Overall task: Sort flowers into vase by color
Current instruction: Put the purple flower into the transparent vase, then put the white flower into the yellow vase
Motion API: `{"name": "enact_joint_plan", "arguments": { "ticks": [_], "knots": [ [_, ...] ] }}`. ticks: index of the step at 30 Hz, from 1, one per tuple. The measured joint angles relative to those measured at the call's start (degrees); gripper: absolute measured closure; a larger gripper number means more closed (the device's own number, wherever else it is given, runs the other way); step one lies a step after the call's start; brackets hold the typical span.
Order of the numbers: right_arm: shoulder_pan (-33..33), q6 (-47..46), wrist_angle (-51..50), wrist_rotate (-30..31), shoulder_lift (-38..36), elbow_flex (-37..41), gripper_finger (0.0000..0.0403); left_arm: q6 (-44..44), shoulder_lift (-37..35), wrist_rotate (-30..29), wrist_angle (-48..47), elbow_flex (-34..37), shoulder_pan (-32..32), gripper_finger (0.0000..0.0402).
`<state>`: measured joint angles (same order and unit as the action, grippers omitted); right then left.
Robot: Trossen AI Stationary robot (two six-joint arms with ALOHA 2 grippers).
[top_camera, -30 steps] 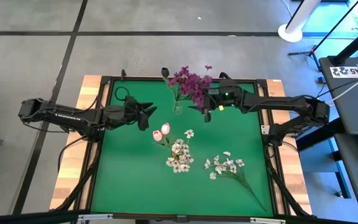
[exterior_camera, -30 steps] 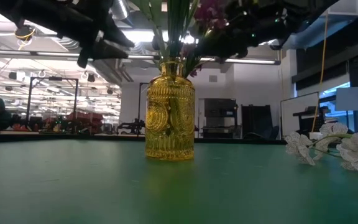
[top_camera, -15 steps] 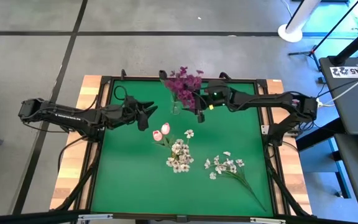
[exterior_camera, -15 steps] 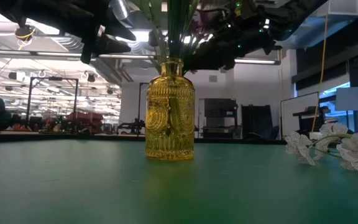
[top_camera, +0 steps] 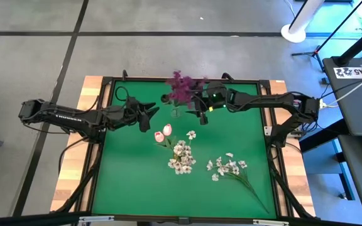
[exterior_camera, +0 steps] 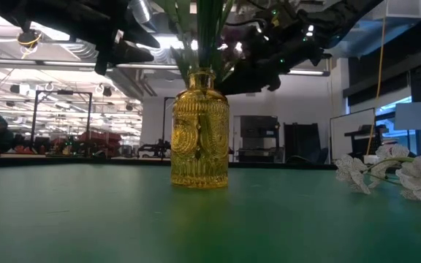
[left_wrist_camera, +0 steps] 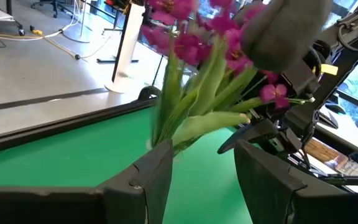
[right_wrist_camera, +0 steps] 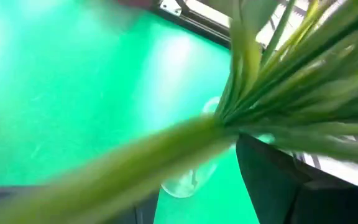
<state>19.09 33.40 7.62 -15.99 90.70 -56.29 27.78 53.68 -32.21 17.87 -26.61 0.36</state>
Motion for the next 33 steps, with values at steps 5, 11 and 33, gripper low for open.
{"name": "enact_joint_plan", "arguments": {
  "ticks": [5, 11, 33],
  "knots": [
    [0.00, 0.14, 2.69, 1.24, -0.02, 0.00, 0.0200, 0.02, 0.01, 0.00, 0.00, 0.00, 0.00, 0.0234],
    [0.00, 1.61, -2.97, 5.01, -0.04, -3.06, 0.0200, 0.04, 0.02, 0.00, -0.02, 0.00, 0.00, 0.0234],
    [-2.10, -8.03, -43.21, 12.65, -0.22, -15.72, 0.0200, 0.13, -0.19, 0.18, -5.61, 0.00, -0.08, 0.0234]
  ]
}}
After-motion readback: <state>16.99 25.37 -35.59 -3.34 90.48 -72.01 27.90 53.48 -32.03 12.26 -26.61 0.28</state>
